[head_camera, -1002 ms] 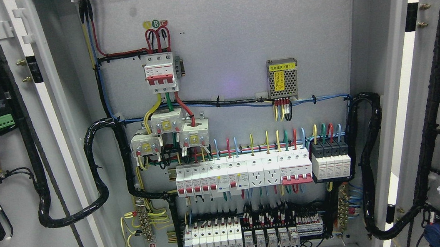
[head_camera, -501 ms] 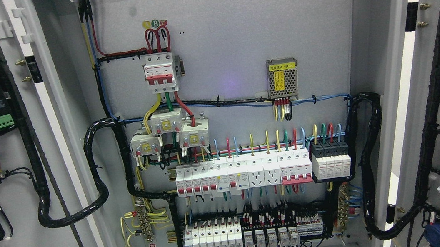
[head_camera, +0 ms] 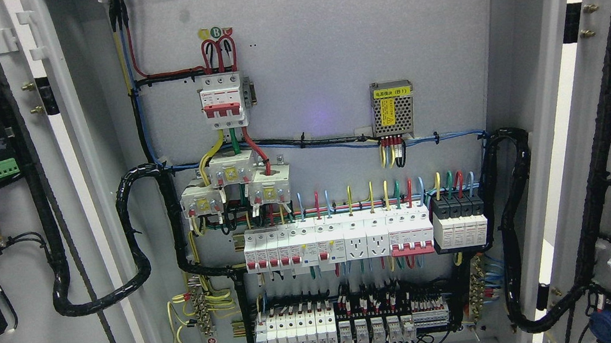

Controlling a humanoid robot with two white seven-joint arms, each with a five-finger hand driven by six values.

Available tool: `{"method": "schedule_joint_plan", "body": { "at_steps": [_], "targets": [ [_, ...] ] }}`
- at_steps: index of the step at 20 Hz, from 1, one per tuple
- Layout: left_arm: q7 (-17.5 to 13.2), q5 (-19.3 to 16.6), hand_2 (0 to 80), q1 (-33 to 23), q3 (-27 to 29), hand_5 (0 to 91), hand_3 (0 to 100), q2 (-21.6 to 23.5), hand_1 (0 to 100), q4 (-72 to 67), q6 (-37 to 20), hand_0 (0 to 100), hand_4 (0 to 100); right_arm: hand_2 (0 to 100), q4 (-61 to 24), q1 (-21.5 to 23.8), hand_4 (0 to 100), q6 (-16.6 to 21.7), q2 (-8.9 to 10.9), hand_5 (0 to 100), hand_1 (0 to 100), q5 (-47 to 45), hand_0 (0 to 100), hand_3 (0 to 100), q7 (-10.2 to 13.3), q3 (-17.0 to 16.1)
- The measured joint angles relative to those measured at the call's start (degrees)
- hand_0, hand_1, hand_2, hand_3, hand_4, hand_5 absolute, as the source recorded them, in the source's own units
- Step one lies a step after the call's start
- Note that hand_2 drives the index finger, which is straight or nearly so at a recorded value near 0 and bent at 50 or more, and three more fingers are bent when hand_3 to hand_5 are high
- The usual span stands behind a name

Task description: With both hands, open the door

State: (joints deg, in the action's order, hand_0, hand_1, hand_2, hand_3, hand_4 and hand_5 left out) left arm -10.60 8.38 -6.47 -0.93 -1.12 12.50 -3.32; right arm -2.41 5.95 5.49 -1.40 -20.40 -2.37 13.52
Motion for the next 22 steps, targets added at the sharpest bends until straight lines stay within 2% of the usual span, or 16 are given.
{"method": "schedule_joint_plan", "body": {
  "at_steps": [7,16,22],
  "targets": [
    [0.0,0.1,0.0,0.9,0.4,0.0,0,-0.6,0,-4.4,5.2,0,3,0,3.2,-0.6,0,-1.2,-1.93,0,0,5.0,11,0,1.3,-0.6],
    [0.0,0.1,0.0,1.1,0.7,0.0,0,-1.0,0,-7.1,6.2,0,3,0,5.0,-0.5,0,-1.2,-3.23,0,0,7.7,11,0,1.8,-1.1],
    [0.0,0.2,0.0,1.2,0.8,0.0,0,-1.1,0,-8.1,6.3,0,3,0,5.1,-0.4,0,-1.2,-3.6,0,0,8.2,11,0,1.1,-1.3]
  ]
}}
